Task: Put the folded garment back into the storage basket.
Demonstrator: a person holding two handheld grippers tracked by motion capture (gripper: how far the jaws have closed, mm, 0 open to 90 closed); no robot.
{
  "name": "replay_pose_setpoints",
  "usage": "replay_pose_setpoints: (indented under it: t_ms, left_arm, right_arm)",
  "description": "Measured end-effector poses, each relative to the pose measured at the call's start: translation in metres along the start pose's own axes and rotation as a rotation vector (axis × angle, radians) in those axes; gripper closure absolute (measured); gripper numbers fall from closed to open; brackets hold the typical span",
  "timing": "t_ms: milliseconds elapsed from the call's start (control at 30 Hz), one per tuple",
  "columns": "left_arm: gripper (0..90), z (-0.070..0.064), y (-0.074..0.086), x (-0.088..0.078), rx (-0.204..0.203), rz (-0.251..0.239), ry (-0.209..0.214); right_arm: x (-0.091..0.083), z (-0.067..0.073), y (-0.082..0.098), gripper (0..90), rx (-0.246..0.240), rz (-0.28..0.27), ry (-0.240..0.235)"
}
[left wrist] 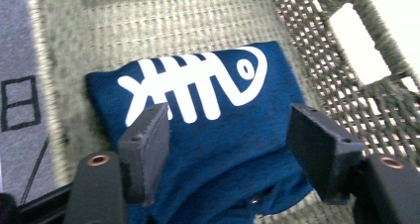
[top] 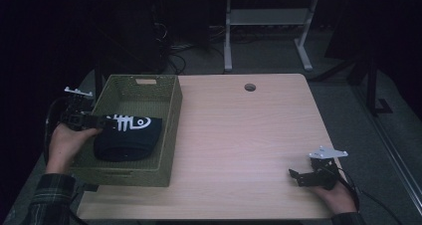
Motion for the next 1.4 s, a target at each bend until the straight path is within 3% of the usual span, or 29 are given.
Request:
replay_pose_setpoints:
  t_ms: [267, 600, 833, 1400]
  left_arm:
    - [26.1, -0.024, -0.004, -0.002, 0.023, -0.043, 0.024]
    - [22.3, -0.071, -0.013, 0.004, 0.105, -0.075, 0.093]
    - [14.0, -0.1, -0.017, 0.014, 0.165, -0.095, 0.131]
    - [13.2, -0.169, -0.024, 0.034, 0.271, -0.173, 0.225]
  right_arm:
    - [0.0, 0.0, 0.0, 2.3, 0.001, 0.001, 0.0]
    - [0.0, 0.0, 0.0, 2.3, 0.001, 0.0, 0.0]
    - [0.0, 0.0, 0.0, 2.3, -0.002, -0.002, 0.002]
    - [0.0, 0.0, 0.0, 2.2, -0.003, -0.002, 0.001]
Point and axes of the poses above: each handheld gripper's, and its own axes: x roughly forward along the jaws, y roughly out of its underside, z roughly to its left, the point moved 9 cm from there along x, roughly forward along the jaws, and after that the axes turned 3 degrees about -y, right-handed, at the moved point
